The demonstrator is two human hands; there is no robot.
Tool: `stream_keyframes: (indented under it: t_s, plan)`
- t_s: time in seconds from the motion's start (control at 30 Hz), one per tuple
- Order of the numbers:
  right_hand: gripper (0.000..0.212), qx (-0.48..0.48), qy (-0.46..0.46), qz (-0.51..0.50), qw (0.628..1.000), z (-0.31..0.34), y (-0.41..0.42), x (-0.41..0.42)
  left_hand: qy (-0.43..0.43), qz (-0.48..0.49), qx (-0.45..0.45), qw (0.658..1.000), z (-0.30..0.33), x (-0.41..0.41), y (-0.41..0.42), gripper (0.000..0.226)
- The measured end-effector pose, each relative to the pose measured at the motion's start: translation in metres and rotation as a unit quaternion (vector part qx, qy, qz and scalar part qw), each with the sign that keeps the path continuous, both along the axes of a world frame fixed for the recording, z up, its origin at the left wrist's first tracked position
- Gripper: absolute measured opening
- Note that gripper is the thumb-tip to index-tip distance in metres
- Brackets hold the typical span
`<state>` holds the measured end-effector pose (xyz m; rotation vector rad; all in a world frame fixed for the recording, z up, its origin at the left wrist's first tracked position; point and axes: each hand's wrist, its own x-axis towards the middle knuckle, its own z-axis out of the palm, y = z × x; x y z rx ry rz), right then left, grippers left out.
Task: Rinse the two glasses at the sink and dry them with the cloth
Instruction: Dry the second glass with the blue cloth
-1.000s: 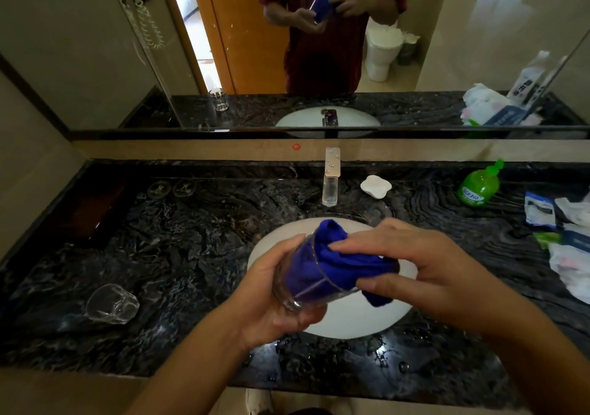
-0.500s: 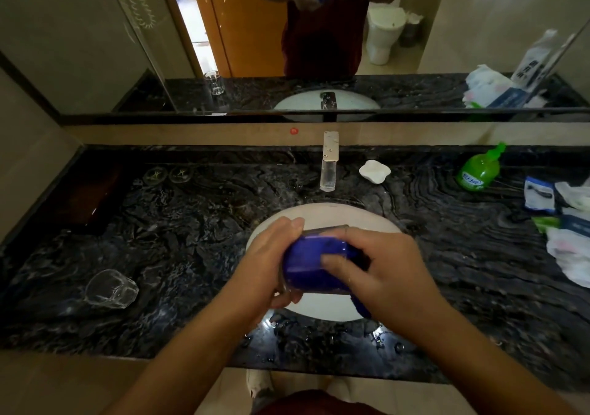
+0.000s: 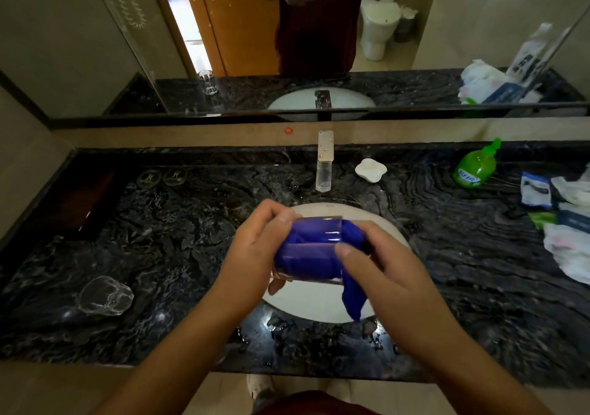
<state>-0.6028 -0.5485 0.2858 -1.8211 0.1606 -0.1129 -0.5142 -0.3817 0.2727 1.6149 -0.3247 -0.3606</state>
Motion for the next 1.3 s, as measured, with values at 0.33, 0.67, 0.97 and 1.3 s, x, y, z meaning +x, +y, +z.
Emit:
stream_keyframes:
  t_s: [0.33, 0.67, 0.97, 1.3]
  plan:
    - [0.036, -0.378, -0.166, 0.207, 0.887, 0.016, -0.042, 0.027, 0.350, -0.093, -0.112, 0.925, 0.011, 0.017, 0.002, 0.039]
    - [0.016, -0.252, -0.173, 0.033, 0.952, 0.007, -0.017, 0.048, 0.194, 0.002, -0.057, 0.979, 0.024, 0.013, -0.009, 0.037]
    - [0.027, 0.341, 0.037, -0.020, 0.939, 0.036, -0.008, 0.062, 0.133, 0.064, -0.113, 0.983, 0.033, 0.023, -0.007, 0.029]
    - [0.032, 0.295, -0.061, 0.015, 0.953, 0.033, -0.019, 0.065, 0.225, 0.039, -0.178, 0.957, 0.025, 0.028, 0.001, 0.041]
